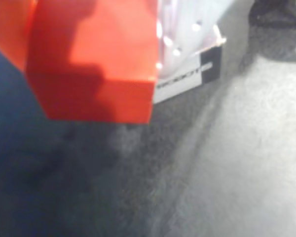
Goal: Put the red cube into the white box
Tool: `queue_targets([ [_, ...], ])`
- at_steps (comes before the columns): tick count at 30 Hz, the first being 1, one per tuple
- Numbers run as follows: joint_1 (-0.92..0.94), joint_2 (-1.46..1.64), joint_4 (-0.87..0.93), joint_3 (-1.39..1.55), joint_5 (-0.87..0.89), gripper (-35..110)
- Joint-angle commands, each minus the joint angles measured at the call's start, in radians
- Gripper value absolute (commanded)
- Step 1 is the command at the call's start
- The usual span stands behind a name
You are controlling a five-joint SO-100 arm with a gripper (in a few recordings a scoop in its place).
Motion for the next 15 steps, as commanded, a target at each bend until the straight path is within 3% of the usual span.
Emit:
queue_targets([
  [1,0.057,0.035,-0.011,0.026,-0.006,0],
  [15,0.175,0.160,-0.015,0.210,-0.006,0],
])
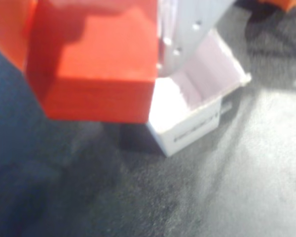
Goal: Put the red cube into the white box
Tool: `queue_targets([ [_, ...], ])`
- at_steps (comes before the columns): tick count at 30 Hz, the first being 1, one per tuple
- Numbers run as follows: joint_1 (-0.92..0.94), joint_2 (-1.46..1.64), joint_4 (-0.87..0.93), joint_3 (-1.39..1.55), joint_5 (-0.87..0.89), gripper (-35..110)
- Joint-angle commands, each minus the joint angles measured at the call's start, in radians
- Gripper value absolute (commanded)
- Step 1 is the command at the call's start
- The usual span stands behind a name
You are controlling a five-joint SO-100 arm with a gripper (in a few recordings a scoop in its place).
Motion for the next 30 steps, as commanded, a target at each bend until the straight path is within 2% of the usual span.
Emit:
queue_targets([
  [1,0.012,0.046,0.025,0.012,0.014,0],
  [9,0.018,0.347,0.035,0.213,0.051,0],
  [30,0.021,0.453,-0.063,0.492,0.084,0],
])
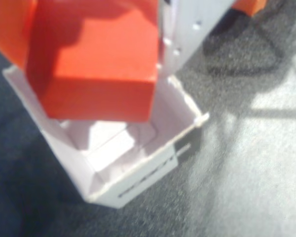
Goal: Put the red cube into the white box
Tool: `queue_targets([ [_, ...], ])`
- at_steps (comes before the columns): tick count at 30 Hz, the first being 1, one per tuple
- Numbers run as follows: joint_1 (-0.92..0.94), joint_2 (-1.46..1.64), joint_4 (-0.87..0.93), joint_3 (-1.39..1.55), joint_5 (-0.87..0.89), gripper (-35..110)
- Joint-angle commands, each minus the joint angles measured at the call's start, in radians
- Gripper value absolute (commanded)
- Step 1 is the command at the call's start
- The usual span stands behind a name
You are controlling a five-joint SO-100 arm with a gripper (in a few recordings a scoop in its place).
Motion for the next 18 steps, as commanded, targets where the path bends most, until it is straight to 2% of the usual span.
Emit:
queue_targets([
  [1,0.009,0.006,-0.032,0.014,0.005,0],
  [10,0.035,0.011,-0.083,0.069,-0.009,0],
  [18,0.043,0.026,-0.115,0.048,-0.060,9],
])
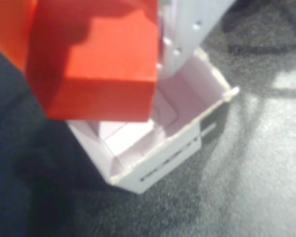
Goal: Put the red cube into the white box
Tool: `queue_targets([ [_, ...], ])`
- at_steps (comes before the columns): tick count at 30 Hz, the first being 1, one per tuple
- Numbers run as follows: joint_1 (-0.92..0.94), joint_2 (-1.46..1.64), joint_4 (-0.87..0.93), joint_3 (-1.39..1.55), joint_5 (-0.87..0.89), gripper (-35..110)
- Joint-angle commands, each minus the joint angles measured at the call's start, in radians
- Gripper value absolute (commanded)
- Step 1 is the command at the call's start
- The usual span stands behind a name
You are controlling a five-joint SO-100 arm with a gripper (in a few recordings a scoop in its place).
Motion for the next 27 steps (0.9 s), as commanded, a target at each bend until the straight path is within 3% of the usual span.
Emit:
queue_targets([
  [1,0.002,0.034,-0.015,-0.023,-0.012,10],
  [17,0.003,0.198,-0.063,0.067,-0.048,15],
  [27,-0.086,0.272,-0.008,0.107,0.052,15],
])
